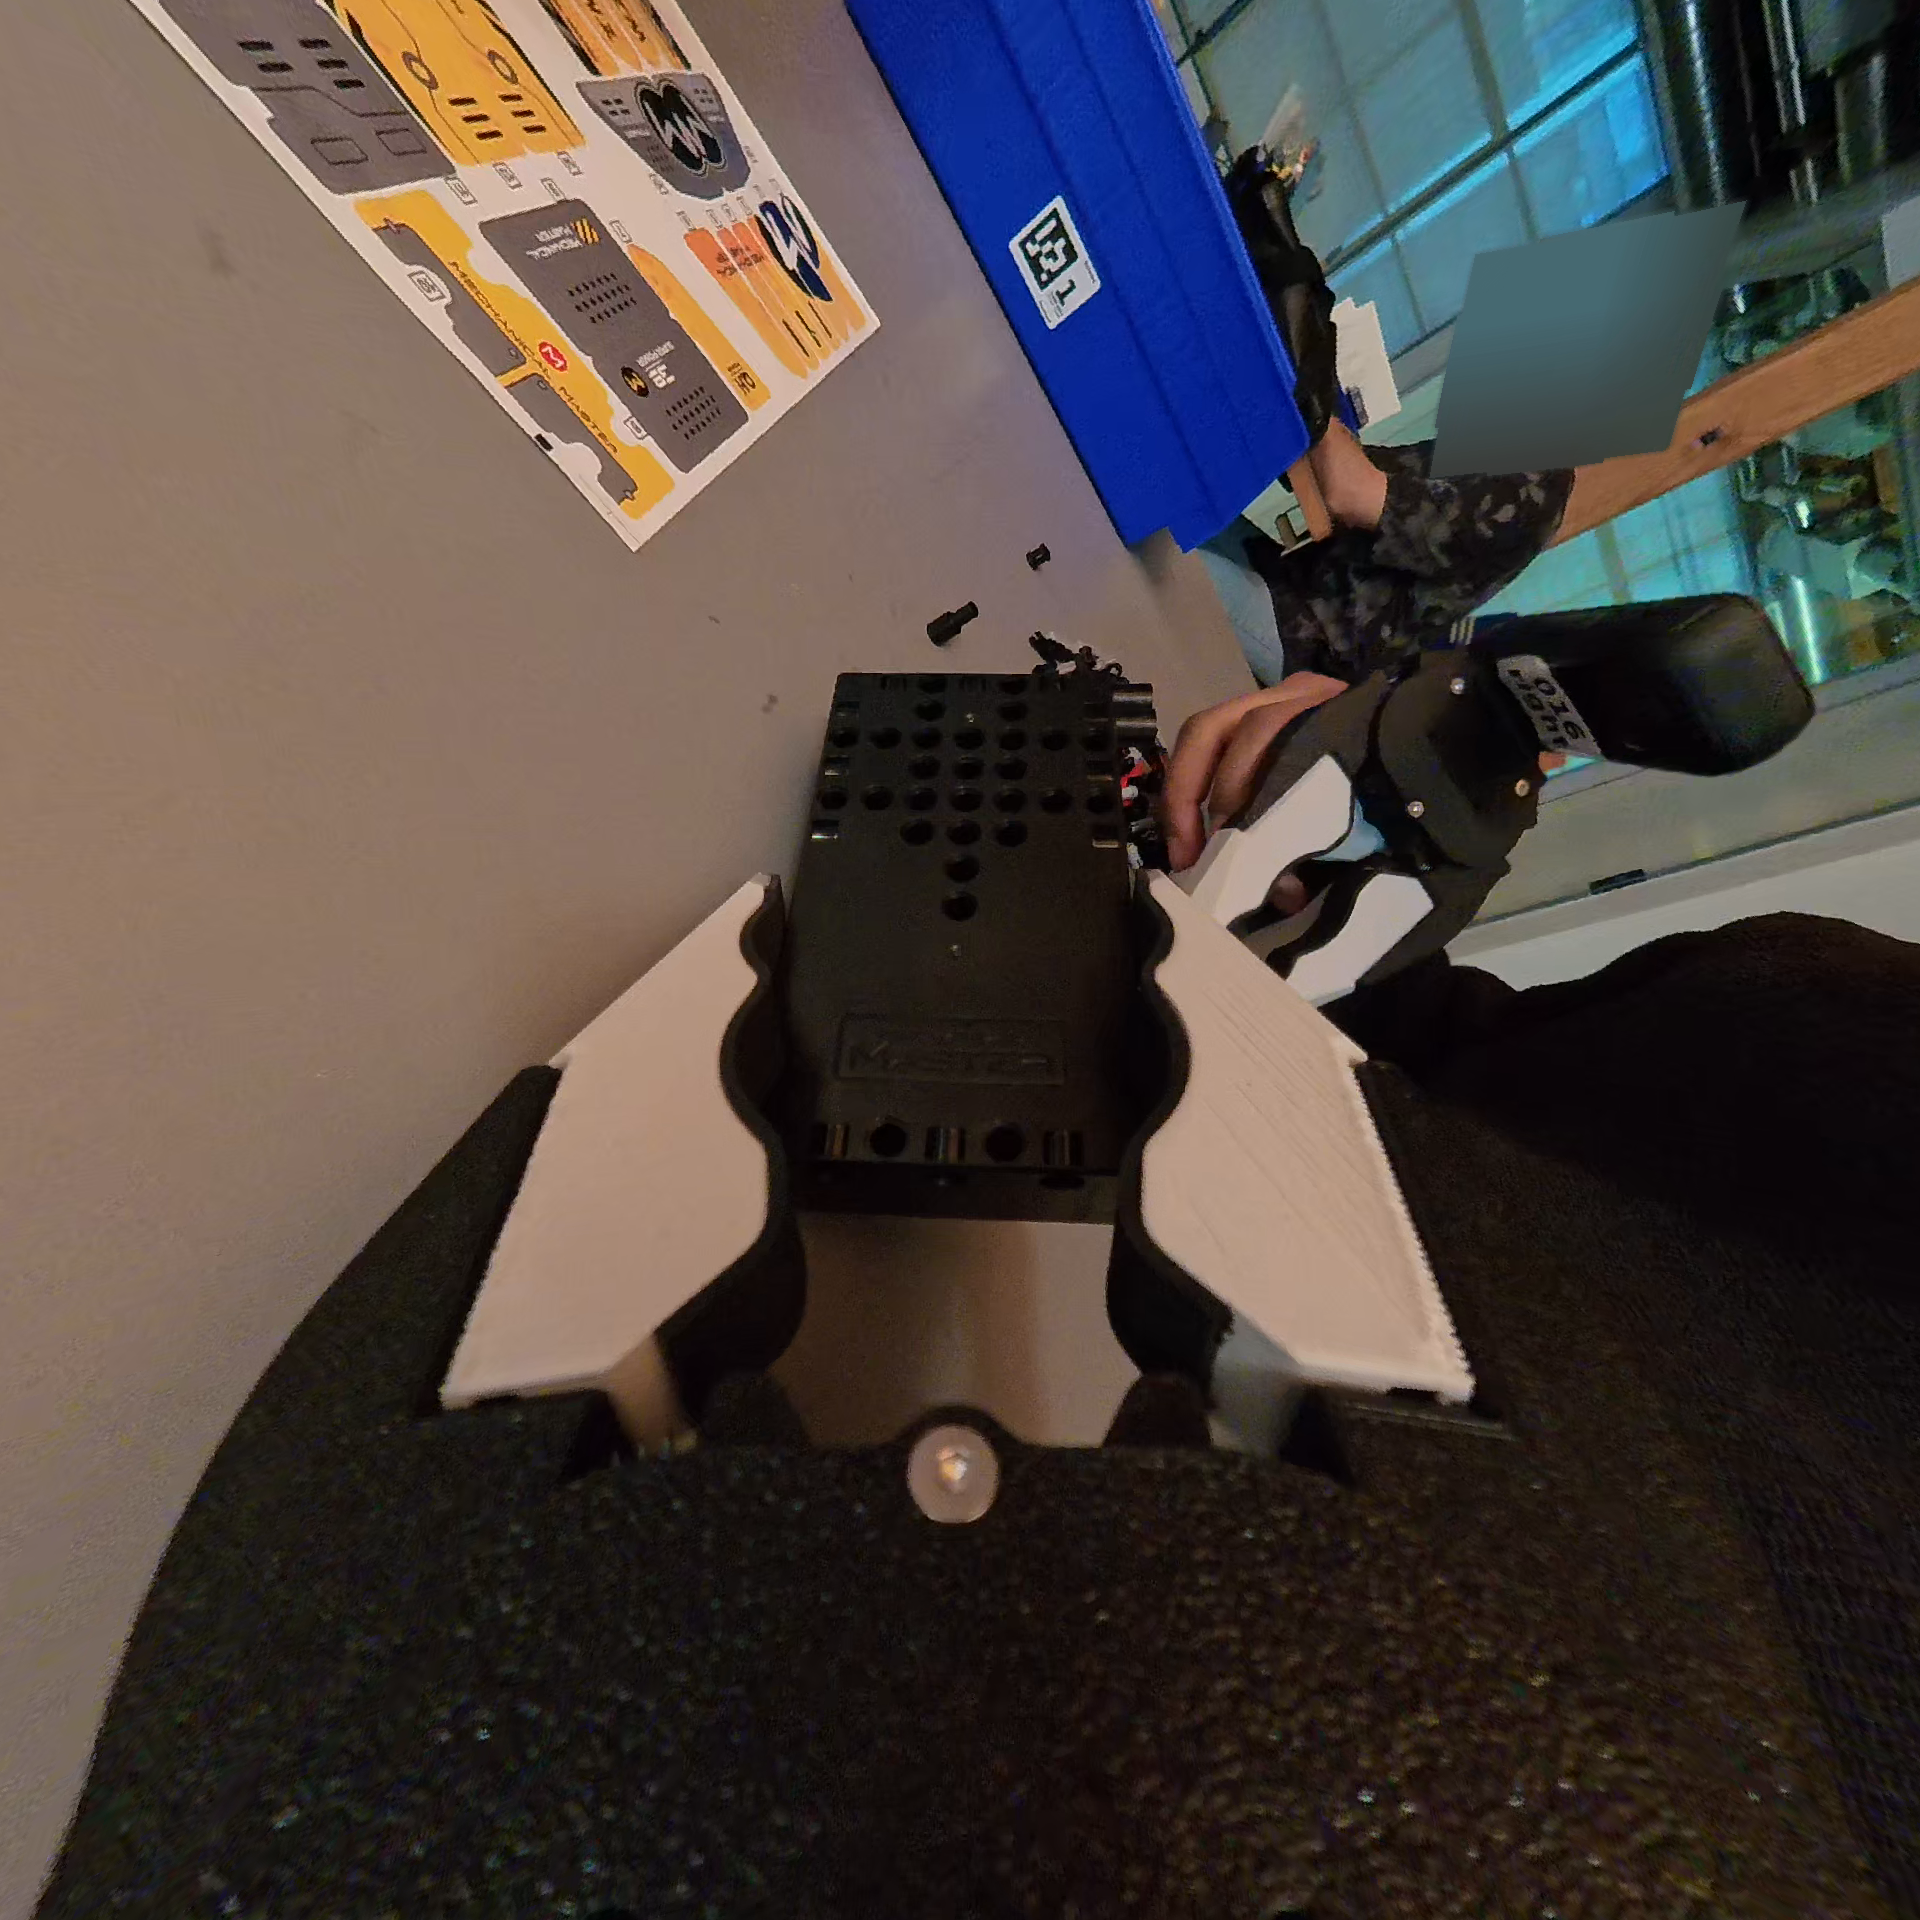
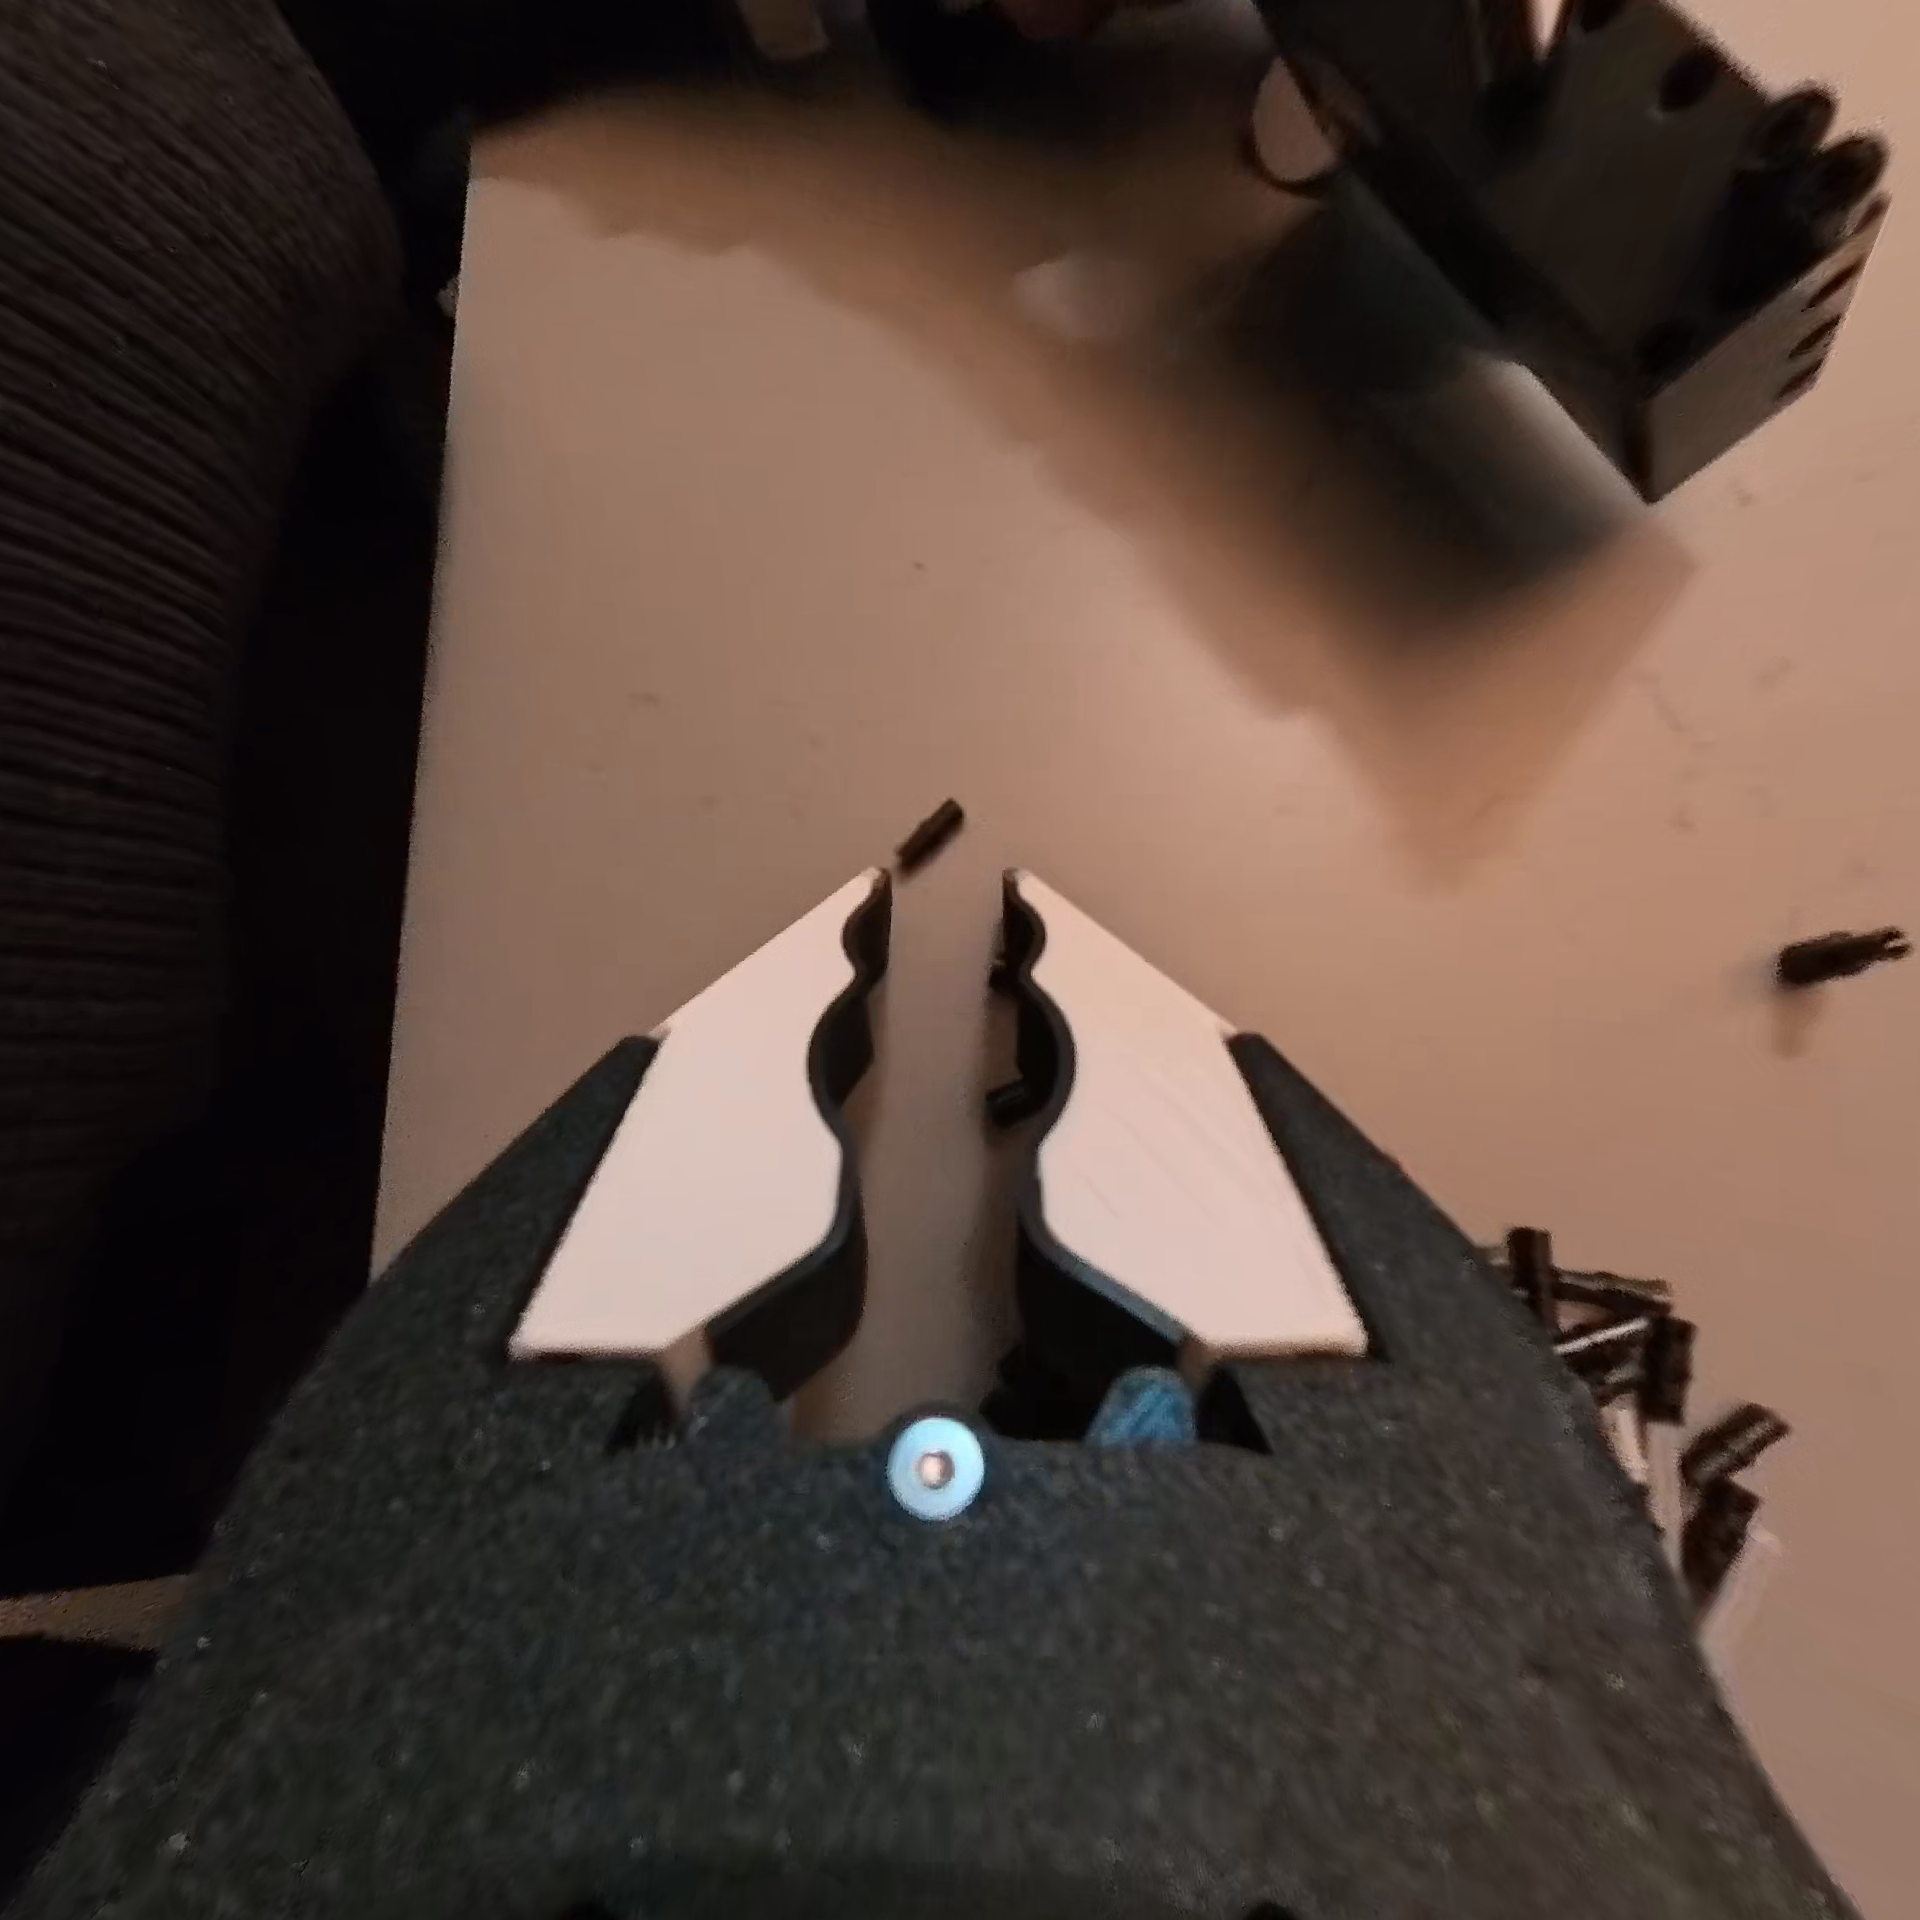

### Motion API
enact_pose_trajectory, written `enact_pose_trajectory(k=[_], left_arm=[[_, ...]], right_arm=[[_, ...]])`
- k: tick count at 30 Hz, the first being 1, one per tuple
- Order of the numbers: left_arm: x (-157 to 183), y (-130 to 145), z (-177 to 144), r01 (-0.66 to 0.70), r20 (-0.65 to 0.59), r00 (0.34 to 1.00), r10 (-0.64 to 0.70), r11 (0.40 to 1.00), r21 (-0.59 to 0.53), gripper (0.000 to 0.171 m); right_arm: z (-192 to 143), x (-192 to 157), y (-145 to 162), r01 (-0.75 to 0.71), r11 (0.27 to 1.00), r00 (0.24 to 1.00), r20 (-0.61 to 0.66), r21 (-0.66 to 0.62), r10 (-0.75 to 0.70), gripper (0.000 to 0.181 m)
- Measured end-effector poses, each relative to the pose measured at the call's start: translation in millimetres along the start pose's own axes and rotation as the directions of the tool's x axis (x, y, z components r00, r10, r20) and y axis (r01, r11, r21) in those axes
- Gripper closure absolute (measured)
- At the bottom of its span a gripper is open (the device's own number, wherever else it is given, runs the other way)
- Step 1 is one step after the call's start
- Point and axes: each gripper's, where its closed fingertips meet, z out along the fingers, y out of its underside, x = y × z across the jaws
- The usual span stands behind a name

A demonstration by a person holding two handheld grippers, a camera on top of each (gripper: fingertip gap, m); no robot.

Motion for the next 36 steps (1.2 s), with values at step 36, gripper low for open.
enact_pose_trajectory(k=[36], left_arm=[[-0.3,1.3,1.1,-0.027,0.023,0.999,0.027,1.0,-0.006,0.106]], right_arm=[[12.2,17.1,-62.8,-0.094,0.959,0.985,-0.114,0.266,0.129,0.15]])
